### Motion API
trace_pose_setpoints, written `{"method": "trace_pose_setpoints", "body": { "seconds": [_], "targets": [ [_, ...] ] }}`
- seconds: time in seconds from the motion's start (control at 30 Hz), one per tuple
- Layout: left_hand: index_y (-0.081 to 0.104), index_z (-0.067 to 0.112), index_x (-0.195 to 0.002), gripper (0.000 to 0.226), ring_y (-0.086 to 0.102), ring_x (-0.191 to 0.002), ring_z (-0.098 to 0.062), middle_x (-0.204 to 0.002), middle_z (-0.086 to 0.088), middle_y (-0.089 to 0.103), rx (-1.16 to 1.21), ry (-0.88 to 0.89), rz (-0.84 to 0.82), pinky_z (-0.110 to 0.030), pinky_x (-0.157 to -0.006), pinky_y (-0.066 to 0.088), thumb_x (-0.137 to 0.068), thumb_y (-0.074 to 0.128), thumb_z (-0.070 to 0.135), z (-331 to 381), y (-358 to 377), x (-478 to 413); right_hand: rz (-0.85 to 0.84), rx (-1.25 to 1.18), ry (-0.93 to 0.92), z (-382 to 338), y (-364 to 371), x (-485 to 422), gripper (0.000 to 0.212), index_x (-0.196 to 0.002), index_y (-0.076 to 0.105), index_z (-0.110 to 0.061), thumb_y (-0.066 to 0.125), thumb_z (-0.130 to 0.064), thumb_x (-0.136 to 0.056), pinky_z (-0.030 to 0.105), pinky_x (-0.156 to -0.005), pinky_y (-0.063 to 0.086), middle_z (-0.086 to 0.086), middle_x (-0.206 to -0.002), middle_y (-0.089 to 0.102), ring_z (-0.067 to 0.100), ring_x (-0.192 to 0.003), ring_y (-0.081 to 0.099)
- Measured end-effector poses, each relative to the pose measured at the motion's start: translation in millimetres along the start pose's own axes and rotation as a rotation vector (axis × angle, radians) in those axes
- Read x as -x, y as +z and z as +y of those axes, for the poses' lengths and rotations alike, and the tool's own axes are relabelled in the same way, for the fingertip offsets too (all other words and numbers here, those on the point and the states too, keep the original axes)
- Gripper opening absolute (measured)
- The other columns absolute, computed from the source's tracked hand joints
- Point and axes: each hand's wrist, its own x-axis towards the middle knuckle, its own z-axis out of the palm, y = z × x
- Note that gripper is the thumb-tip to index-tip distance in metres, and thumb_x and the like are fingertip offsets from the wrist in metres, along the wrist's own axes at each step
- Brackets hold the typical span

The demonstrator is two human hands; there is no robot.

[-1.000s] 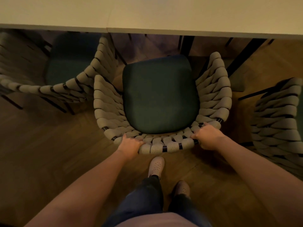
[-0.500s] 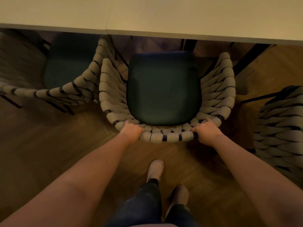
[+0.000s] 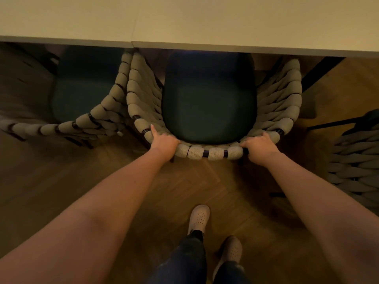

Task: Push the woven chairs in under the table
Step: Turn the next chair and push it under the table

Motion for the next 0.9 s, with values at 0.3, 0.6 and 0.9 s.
{"method": "trace_pose_setpoints", "body": {
  "seconds": [0.3,0.6,0.9],
  "targets": [
    [0.041,0.033,-0.143,0.055,0.042,-0.134,-0.029,-0.141,-0.002,0.049,-0.061,0.018,-0.006,-0.074,-0.109,0.009,-0.093,0.060,0.021,-17.7,-8.3,-18.8,0.001,0.024,-0.056,-3.2,-11.0,-16.1,0.047,-0.139,0.046,-0.034,0.053,-0.020,-0.095,0.049,-0.113,0.025,-0.001,-0.121,0.058,0.021,-0.116,0.053],
    [0.049,0.027,-0.138,0.045,0.047,-0.128,-0.029,-0.132,-0.004,0.055,-0.091,0.016,-0.010,-0.070,-0.111,0.012,-0.094,0.057,0.020,3.0,-5.4,-17.1,0.028,0.042,-0.070,9.9,5.7,-7.7,0.047,-0.138,0.048,-0.033,0.057,-0.021,-0.094,0.058,-0.118,0.011,-0.001,-0.128,0.056,0.023,-0.126,0.049],
    [0.039,0.026,-0.145,0.064,0.041,-0.134,-0.029,-0.140,-0.006,0.049,-0.046,0.016,0.006,-0.069,-0.113,0.005,-0.088,0.065,0.036,5.5,-1.3,-13.1,0.085,0.041,-0.031,7.8,9.9,-7.1,0.049,-0.138,0.047,-0.033,0.059,-0.022,-0.092,0.061,-0.117,0.006,0.003,-0.132,0.053,0.028,-0.133,0.040]
  ]
}}
